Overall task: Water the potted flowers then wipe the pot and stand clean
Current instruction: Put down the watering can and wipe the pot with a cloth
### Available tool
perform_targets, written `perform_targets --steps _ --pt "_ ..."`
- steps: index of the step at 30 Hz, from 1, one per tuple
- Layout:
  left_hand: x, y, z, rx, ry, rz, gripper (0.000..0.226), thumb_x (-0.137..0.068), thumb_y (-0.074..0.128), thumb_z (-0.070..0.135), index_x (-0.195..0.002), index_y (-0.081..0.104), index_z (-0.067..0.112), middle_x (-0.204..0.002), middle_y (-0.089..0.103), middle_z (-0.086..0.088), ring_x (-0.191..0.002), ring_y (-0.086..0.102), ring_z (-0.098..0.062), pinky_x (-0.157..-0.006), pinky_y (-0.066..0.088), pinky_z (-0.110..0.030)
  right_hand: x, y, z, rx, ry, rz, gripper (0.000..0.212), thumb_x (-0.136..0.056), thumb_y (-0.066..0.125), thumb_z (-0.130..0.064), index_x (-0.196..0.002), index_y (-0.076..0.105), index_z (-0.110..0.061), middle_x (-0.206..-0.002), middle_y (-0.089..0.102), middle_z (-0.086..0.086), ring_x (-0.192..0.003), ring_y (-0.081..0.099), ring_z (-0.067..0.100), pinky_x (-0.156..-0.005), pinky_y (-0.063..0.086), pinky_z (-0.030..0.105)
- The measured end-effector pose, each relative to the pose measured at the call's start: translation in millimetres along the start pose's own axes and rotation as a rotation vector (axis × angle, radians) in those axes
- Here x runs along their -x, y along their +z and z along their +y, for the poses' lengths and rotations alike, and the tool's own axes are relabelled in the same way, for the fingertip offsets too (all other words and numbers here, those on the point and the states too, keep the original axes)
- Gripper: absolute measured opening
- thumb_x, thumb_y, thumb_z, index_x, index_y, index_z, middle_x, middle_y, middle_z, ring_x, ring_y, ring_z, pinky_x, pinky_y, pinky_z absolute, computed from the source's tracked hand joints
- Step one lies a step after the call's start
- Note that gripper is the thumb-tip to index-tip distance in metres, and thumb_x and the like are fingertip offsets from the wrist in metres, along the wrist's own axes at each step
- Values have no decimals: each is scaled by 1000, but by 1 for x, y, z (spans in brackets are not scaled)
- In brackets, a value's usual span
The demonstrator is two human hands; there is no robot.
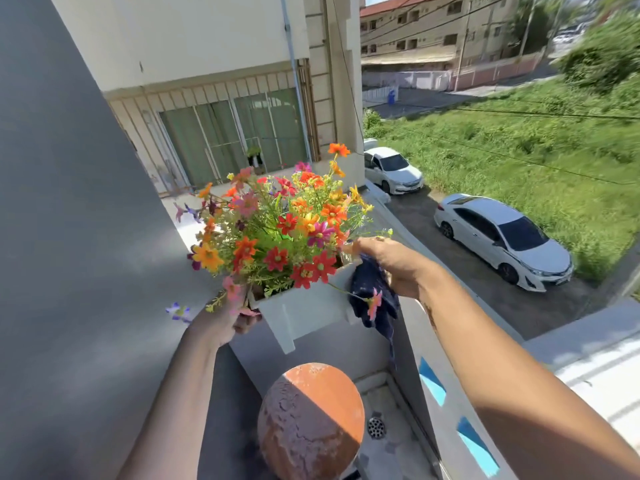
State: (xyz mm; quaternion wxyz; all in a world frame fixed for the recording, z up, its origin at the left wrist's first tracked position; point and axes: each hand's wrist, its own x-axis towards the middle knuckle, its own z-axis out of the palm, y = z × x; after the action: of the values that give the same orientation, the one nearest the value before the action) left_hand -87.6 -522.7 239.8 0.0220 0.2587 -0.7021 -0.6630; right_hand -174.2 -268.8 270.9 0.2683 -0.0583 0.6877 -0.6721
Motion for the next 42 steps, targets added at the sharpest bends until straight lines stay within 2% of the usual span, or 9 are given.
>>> perform_targets --steps 5,10,13,19,26,32,36,39,42 --pt "9 2 2 -71 24 75 24 -107 27 20 -103 45 4 -45 51 -31 -21 34 -7 -29 17 -9 7 11 6 26 18 85 18 -84 73 -7 -93 58 -11 -73 65 9 -55 63 19 -49 56 28" --pt "-5 12 1 141 54 202 46 -96 40 38 -59 44 12 -30 37 1 -24 21 -10 -40 14 -11 -6 28 27 -41 -85 379 23 -82 67 -1 -66 53 -7 -37 48 -1 -30 45 10 -45 34 19" --pt "-1 30 -11 108 116 375 41 -93 43 36 -67 53 6 -32 45 0 -26 30 -14 -44 22 -22 -16 36 52 -238 -63 510 18 -81 69 -4 -81 53 -11 -61 49 6 -51 44 12 -47 32 19" --pt "24 81 -50 -146 168 97 66 -77 56 51 -119 57 -1 -107 63 -28 -75 69 -31 -58 50 -34 -19 47 81 -159 -172 602 38 -78 75 -14 -65 39 -19 -61 34 0 -64 32 14 -55 28 28" --pt "21 94 -30 -97 11 62 64 -79 46 68 -90 65 9 -76 62 -21 -46 41 -20 -49 28 -27 -5 42 82 23 -247 604 34 -77 74 -20 -66 42 -16 -57 37 0 -56 32 13 -48 27 24" --pt "25 102 -25 -48 -46 -25 40 -95 52 34 -91 75 2 -30 37 7 -24 25 -6 -33 19 -15 3 41 82 210 -327 618 45 -76 73 -16 -58 32 -19 -47 32 -7 -45 23 12 -44 21 26" --pt "18 91 -29 18 -77 -23 27 -91 48 15 -65 50 13 -39 28 3 -27 20 -8 -33 15 -17 2 43 94 166 -342 504 33 -84 75 -24 -70 46 -16 -55 45 -5 -48 36 7 -47 31 25" --pt "9 80 -28 105 -69 12 27 -91 44 10 -64 44 15 -39 33 4 -25 22 -6 -32 15 -14 1 42 98 18 -364 301 24 -83 77 -15 -97 58 -17 -80 64 -14 -68 59 -10 -64 47 11" --pt "3 65 -28 184 -71 -1 20 -92 44 10 -72 50 12 -42 48 4 -25 24 -4 -30 16 -12 -6 41 108 -31 -374 191 48 -75 78 -7 -121 63 -12 -109 73 -5 -99 68 6 -90 50 20"
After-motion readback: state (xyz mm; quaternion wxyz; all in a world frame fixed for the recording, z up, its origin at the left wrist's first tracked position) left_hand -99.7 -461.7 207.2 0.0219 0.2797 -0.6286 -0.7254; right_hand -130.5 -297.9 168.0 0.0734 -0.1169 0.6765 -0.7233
